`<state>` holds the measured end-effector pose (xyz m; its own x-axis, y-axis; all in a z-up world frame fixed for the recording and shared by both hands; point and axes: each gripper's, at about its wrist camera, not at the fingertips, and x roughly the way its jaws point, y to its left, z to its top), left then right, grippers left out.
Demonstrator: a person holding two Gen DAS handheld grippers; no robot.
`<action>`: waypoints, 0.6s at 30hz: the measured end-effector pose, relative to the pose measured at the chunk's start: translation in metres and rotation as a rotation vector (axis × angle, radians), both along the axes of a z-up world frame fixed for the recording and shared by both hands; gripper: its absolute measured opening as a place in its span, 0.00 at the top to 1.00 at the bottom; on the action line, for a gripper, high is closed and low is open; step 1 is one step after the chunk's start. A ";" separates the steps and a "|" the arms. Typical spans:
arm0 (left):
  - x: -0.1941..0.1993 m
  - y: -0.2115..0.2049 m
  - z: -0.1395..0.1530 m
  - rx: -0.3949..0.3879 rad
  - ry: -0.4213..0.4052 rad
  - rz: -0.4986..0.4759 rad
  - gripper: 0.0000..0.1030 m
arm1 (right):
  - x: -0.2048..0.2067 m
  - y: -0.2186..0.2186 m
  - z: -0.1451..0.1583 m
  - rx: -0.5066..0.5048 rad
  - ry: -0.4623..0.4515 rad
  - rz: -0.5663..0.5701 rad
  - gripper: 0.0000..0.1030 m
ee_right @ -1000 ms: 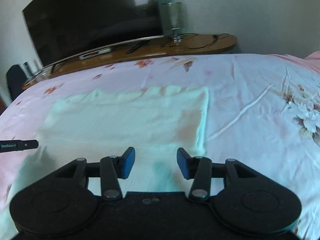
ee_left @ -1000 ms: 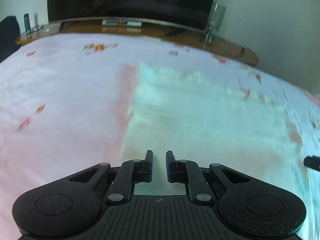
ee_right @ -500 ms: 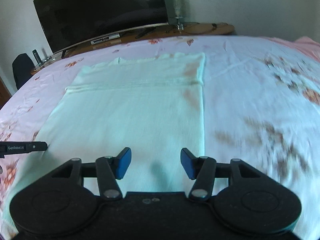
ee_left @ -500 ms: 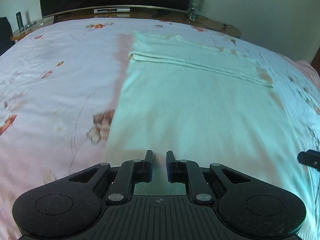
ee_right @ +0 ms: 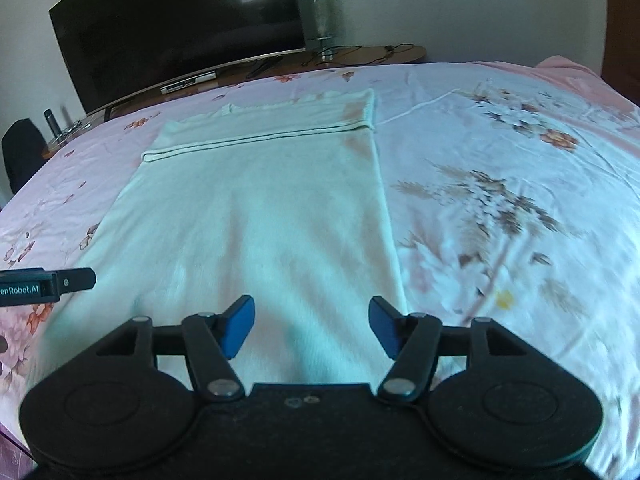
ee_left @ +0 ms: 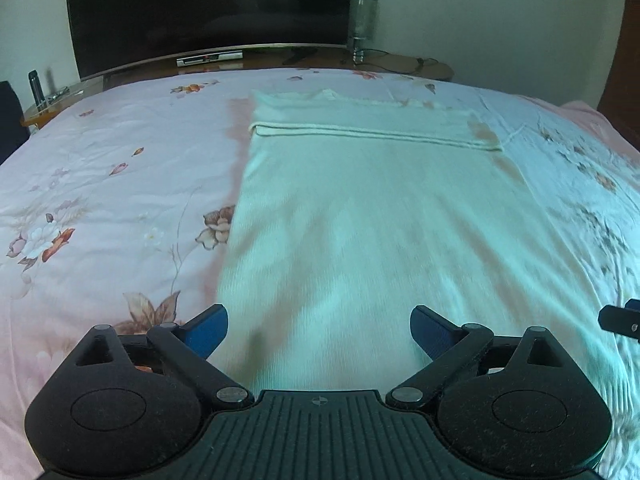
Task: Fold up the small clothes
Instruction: 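Grasp the ribbed hem with the right gripper while the left gripper grasps it too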
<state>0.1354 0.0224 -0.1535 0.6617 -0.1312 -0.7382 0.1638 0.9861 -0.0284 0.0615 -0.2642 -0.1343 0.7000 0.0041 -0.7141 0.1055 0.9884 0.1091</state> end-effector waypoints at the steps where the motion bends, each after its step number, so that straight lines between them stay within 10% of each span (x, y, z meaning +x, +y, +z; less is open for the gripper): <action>1: -0.004 0.001 -0.001 0.000 0.008 -0.006 0.06 | -0.004 0.000 0.000 -0.003 0.000 -0.005 0.39; 13: -0.038 0.045 -0.023 -0.056 0.070 0.045 0.06 | -0.040 -0.011 -0.018 -0.023 0.051 -0.080 0.39; 14: -0.040 0.051 -0.025 -0.070 0.076 0.052 0.11 | -0.042 -0.012 -0.020 -0.021 0.055 -0.084 0.39; 16: -0.043 0.059 -0.031 -0.083 0.102 0.048 0.52 | -0.045 -0.013 -0.024 -0.015 0.067 -0.093 0.39; 18: -0.048 0.065 -0.033 -0.106 0.103 0.043 0.54 | -0.047 -0.015 -0.027 -0.012 0.074 -0.101 0.39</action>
<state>0.0874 0.0877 -0.1870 0.5895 -0.1850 -0.7863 0.1125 0.9827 -0.1469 0.0148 -0.2793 -0.1614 0.6419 -0.0722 -0.7634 0.2118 0.9735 0.0860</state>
